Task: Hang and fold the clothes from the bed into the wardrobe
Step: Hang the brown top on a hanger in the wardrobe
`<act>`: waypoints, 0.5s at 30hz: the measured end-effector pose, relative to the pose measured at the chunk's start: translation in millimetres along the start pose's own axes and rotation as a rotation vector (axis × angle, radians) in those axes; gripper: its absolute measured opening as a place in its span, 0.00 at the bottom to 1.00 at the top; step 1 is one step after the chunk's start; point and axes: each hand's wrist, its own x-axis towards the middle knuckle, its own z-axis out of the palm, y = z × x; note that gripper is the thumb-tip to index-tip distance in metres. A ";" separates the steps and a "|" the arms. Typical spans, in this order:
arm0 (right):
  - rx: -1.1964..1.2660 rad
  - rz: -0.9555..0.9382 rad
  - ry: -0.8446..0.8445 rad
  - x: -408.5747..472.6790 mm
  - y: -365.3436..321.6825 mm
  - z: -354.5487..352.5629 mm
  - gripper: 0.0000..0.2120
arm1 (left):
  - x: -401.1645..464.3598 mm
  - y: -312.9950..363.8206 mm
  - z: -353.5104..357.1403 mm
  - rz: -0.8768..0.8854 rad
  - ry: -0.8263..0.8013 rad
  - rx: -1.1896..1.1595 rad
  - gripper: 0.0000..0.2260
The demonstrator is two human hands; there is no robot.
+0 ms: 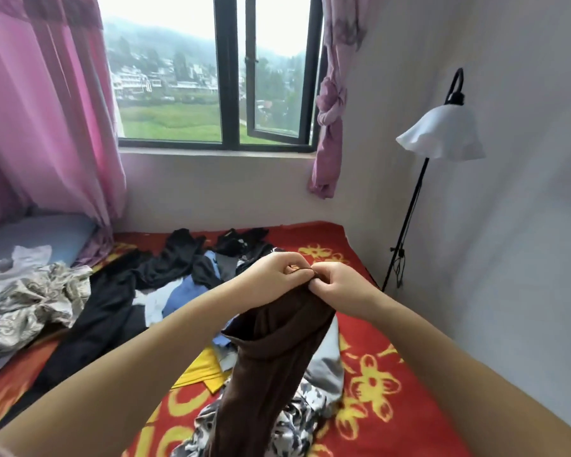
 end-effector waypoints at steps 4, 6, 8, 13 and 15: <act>-0.128 -0.069 0.236 -16.2 -15.5 -6.8 0.09 | -24.0 -1.7 2.0 -0.080 0.077 0.246 0.04; -0.101 -0.063 0.291 -20.8 -19.8 -15.4 0.09 | -43.3 -9.0 -5.0 -0.157 0.051 0.368 0.06; -0.015 -0.066 0.285 -24.6 -29.6 -16.9 0.10 | -68.3 -19.6 -12.1 -0.242 0.053 0.476 0.05; 0.009 -0.225 0.030 -37.4 -86.1 29.7 0.14 | -148.2 -38.6 -38.2 -0.480 0.253 0.408 0.09; -0.063 -0.328 -0.060 -45.0 -118.9 52.5 0.14 | -186.9 -44.0 -53.8 -0.547 0.343 0.252 0.06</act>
